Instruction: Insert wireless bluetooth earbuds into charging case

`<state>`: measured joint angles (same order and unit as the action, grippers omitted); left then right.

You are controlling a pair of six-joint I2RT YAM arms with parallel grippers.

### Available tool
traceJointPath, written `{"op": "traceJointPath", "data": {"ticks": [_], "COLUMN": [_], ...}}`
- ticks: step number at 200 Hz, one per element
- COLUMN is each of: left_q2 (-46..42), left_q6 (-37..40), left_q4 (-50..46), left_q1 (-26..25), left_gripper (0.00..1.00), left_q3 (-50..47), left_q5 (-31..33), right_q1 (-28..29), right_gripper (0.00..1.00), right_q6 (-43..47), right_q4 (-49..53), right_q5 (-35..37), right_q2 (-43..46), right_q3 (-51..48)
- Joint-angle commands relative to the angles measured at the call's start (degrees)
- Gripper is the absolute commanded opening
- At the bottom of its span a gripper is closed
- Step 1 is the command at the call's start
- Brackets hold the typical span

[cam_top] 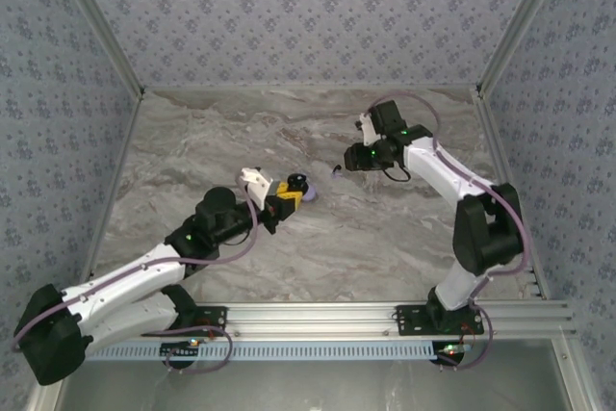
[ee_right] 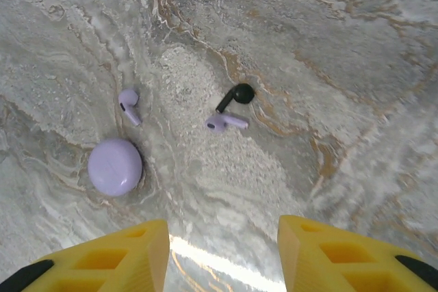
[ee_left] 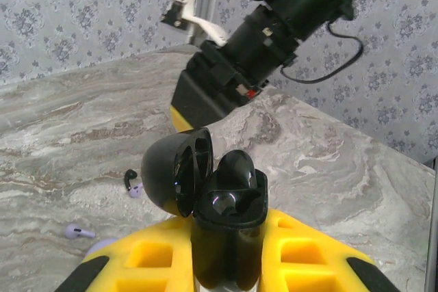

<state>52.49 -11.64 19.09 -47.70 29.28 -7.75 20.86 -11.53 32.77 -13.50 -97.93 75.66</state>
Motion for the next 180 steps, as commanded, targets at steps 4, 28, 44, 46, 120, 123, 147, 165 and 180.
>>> {"op": "traceJointPath", "data": {"ticks": [4,28,44,46,120,123,147,165,180], "left_q2": [-1.85,-2.3,-2.56,-2.63,-3.44,-3.41,-3.52,-3.65,-3.7], "left_q6": [-1.08,-1.82,-1.95,-1.97,-2.18,-2.16,-2.16,-2.07,-2.05], "left_q4": [-2.63,-3.59,-4.14,-4.15,-3.84,-3.83,-3.81,-3.66,-3.66], "left_q1": [-0.3,-0.36,-0.35,-0.3,-0.31,-0.37,-0.32,-0.3,-0.31], "left_gripper": [0.16,0.16,0.16,0.16,0.16,0.16,0.16,0.16,0.16], "left_q3": [-0.06,-0.01,0.08,0.08,-0.44,-0.46,-0.46,-0.62,-0.61], "left_q5": [1.01,1.32,1.42,1.42,1.51,1.51,1.42,1.42,1.38], "right_q1": [-0.12,-0.2,-0.12,-0.1,0.89,0.92,1.25,1.52,1.86], "right_gripper": [0.46,0.46,0.46,0.46,0.42,0.42,0.42,0.42,0.42], "right_q6": [1.53,0.21,-0.29,-0.37,-1.8,-1.87,-2.35,-2.29,-2.17], "right_q4": [0.01,0.05,0.61,0.69,4.77,4.89,6.2,7.09,8.02], "right_q5": [-2.54,-2.02,-2.24,-2.39,0.06,0.33,1.24,1.03,1.13], "right_q2": [-5.62,-10.81,-14.2,-14.61,-24.3,-24.59,-26.35,-27.59,-28.51], "right_q3": [4.93,8.04,10.38,10.67,18.88,19.15,21.11,22.39,23.42]}}
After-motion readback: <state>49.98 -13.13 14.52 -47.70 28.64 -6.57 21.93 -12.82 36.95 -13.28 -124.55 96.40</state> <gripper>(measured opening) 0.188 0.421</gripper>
